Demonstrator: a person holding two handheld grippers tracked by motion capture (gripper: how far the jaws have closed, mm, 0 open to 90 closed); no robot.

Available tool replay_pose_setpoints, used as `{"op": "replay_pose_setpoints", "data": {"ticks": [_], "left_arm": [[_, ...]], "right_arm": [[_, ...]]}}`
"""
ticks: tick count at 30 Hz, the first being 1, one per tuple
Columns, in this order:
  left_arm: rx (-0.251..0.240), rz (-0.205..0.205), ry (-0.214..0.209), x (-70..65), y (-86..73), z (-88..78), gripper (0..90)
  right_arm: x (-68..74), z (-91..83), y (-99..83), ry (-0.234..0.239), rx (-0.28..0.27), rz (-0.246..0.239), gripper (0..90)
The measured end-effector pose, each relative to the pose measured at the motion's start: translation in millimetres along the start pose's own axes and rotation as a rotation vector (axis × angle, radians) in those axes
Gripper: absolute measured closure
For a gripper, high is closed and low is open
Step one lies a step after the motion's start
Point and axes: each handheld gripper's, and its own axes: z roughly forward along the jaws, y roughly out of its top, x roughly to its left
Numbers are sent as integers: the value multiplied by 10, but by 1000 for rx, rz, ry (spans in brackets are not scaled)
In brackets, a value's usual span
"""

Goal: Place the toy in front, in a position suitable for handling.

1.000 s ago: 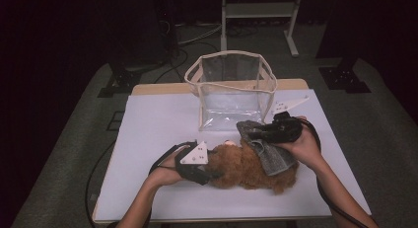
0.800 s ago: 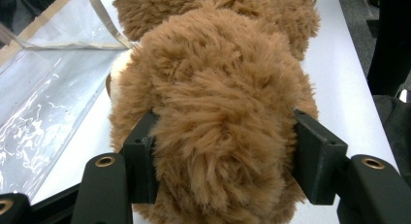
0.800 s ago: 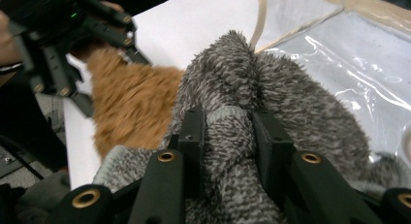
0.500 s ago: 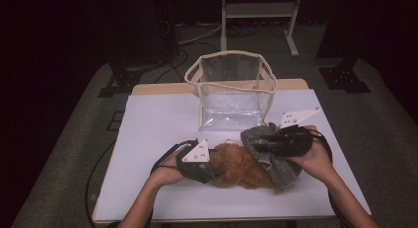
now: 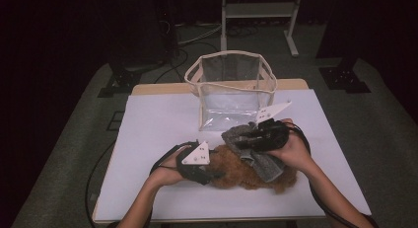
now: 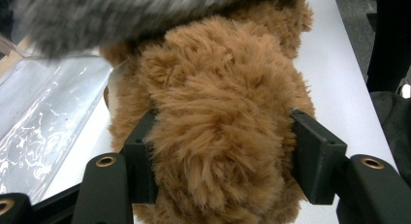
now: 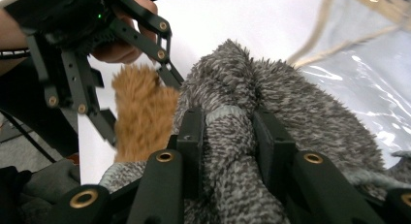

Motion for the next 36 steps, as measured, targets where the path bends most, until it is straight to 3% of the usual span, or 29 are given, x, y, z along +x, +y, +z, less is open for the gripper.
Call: {"op": "replay_pose_setpoints", "data": {"ticks": [8,11,15,22,30,36], "left_arm": [[-42,-49,3,53,-53,0,351],[-47,-54,2,69,-59,-1,346],[-45,-56,1,74,-51,2,344],[-38,-55,3,66,-40,6,344],[-34,-49,3,60,-40,0,342],[-33,-49,4,61,-41,-2,342]], "right_arm": [[-70,-493,-472,-90,-76,65,671],[-123,-662,-688,-128,-98,112,671],[-174,-803,-856,-134,-129,158,670],[-74,-696,-752,-131,-123,110,669],[12,-503,-529,-78,-130,52,670],[-17,-667,-616,-103,-126,75,672]]}}
